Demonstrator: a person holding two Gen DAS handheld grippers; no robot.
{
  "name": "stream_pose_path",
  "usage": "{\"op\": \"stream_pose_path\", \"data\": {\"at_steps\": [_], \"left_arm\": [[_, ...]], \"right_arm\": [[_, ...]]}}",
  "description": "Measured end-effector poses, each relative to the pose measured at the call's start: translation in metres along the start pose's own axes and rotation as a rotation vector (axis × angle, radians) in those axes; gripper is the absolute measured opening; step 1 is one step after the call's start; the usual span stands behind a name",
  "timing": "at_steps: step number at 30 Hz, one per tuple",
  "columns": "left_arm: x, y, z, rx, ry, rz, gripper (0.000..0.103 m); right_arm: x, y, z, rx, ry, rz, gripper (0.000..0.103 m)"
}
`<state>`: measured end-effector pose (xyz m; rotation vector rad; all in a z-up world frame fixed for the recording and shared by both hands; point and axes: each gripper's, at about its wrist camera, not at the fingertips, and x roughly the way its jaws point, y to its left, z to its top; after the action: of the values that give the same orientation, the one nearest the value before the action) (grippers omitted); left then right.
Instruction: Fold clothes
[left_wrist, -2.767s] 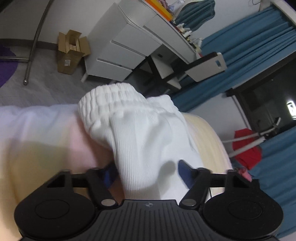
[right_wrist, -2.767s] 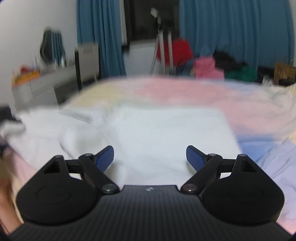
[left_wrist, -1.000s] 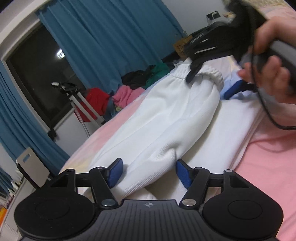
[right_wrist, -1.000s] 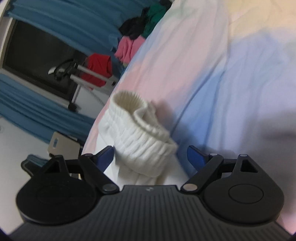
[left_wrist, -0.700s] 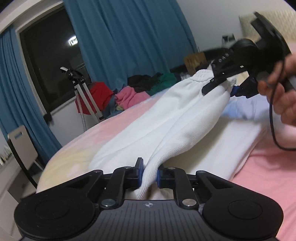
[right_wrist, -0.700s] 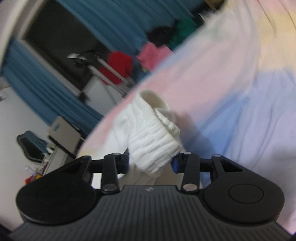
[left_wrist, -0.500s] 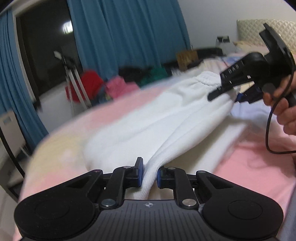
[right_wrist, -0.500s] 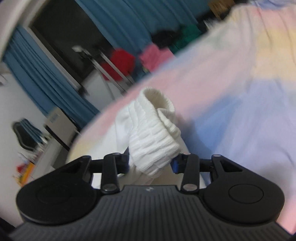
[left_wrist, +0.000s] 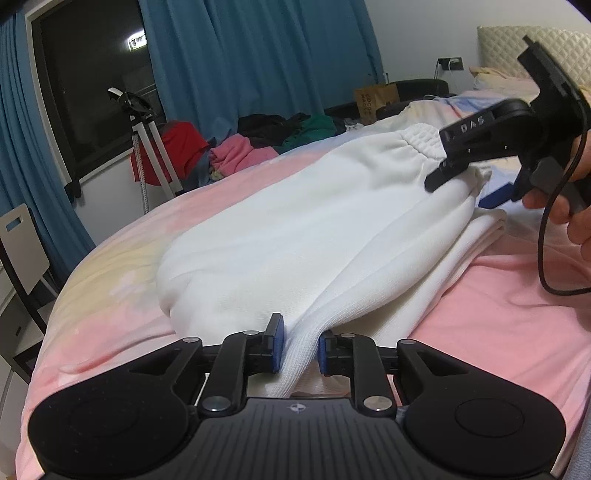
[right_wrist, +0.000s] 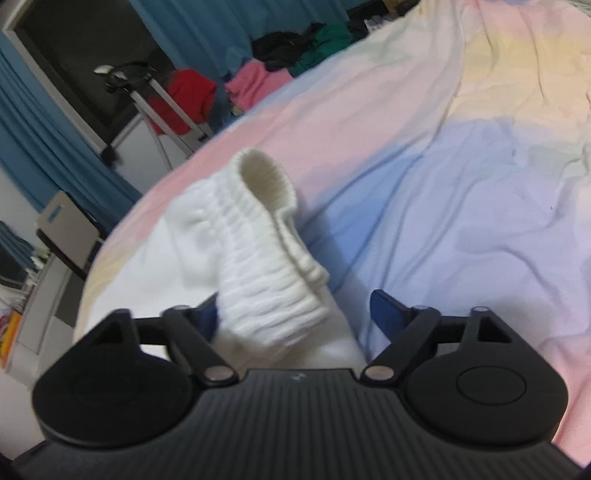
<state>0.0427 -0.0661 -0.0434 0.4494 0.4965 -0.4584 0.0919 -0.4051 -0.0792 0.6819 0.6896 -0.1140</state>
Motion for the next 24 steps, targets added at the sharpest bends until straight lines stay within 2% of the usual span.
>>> {"op": "stream_pose_path", "data": {"at_steps": [4, 7, 9, 13, 16, 20, 23, 24], "left_arm": [[-0.001, 0.003, 0.000, -0.025, -0.004, -0.034, 0.037], [0.001, 0.001, 0.001, -0.019, -0.004, -0.036, 0.044], [0.002, -0.002, 0.000, -0.015, -0.003, -0.036, 0.047], [0.004, -0.001, -0.001, -0.028, 0.000, -0.031, 0.049], [0.004, 0.003, 0.000, -0.053, 0.001, -0.042, 0.049], [-0.001, 0.009, 0.003, -0.094, 0.006, -0.080, 0.059], [-0.010, 0.027, 0.009, -0.227, 0.002, -0.126, 0.069], [-0.013, 0.035, 0.010, -0.281, -0.010, -0.139, 0.072]], "right_arm": [[0.023, -0.015, -0.001, 0.084, 0.082, 0.046, 0.093], [0.029, -0.021, 0.001, 0.131, 0.102, 0.084, 0.095], [0.021, -0.018, 0.001, 0.131, 0.079, 0.139, 0.095], [-0.005, -0.005, 0.004, 0.086, -0.029, 0.244, 0.095], [-0.012, -0.002, 0.005, 0.058, -0.056, 0.287, 0.095], [0.008, 0.001, -0.001, 0.015, 0.045, 0.197, 0.095], [0.028, 0.016, -0.014, -0.114, 0.126, 0.081, 0.092], [0.028, 0.020, -0.017, -0.145, 0.118, 0.061, 0.086]]}}
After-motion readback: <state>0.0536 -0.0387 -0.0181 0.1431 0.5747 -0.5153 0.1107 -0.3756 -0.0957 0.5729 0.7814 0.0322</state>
